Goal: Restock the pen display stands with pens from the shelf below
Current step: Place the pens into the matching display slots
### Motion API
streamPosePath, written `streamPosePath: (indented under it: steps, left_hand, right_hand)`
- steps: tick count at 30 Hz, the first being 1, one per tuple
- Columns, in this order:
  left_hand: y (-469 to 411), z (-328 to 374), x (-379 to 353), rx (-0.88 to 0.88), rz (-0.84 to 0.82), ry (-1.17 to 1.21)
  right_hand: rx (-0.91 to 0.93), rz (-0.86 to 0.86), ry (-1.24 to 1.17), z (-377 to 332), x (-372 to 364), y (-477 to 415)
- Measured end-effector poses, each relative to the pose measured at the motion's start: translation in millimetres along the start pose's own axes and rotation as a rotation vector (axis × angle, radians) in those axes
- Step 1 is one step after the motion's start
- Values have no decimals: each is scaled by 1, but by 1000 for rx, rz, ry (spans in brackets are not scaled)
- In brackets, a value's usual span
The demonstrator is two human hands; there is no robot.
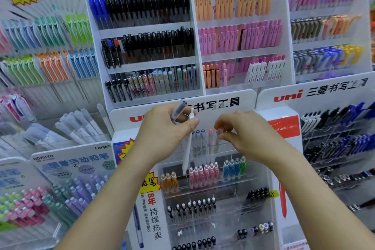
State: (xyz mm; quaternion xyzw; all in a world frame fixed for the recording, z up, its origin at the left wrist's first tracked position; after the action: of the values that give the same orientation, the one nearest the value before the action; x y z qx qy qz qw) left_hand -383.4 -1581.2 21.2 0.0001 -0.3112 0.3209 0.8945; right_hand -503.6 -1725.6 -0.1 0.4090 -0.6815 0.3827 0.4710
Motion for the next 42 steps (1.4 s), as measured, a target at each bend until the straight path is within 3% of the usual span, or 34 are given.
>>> streamPosePath:
  steps: [5,8,10,11,13,15,17,21,25,30,35,38,40,42]
  left_hand:
    - [5,3,4,-5,4,35]
    - [9,6,7,-9,16,132]
    - [12,11,8,-21,-4,219]
    - [14,14,7,-28,-20,269]
    - [17,19,0,-39,-50,385]
    - [19,25,-9,-33,-79,488]
    - [17,26,-17,-41,-95,487]
    - [2,19,-20,-95,26,37]
    - [-16,23,-39,-104,-72,-585]
    - [-24,27,-55,-147,-128,-758]
    - [-31,17,-47,-39,-184,-614]
    - [-30,17,-44,-77,-212,-581]
    - [-25,17,-35,-98,-231,-308]
    - [-18,17,-18,-135,-216,182]
  right_hand:
    - [-2,-60,70,-1,-13,1]
    - [11,129,10,0,-12,9]
    - [47,300,-253,-4,-3,18]
    - [64,296,-464,-7,-1,21]
    - [129,84,-871,-24,-3,27]
    - [173,-7,-1046,-37,-9,31]
    - [129,96,-1098,-37,-11,33]
    - [-71,340,-1256,-7,-16,45]
    - [-149,386,-1314,14,-18,56]
    - [-183,329,-1354,16,-26,59]
    - [-203,322,-1414,18,-29,62]
    - [-200,308,-1406,17,-31,62]
    - [-192,297,-1410,15,-32,61]
    - [-188,289,-1417,15,-34,62]
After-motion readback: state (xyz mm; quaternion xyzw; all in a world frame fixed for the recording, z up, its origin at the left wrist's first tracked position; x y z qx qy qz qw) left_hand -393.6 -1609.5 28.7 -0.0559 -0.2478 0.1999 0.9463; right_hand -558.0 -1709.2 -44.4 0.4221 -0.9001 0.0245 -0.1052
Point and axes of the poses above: each hand's wrist, its own y-axis away from the middle knuckle, its own x-axis out of the back of the hand, z = x × y, the point moved 3 cm from there along -y, towards the middle knuckle, and after that the axes turned 9 degrees about -z, right-handed, at the moved point
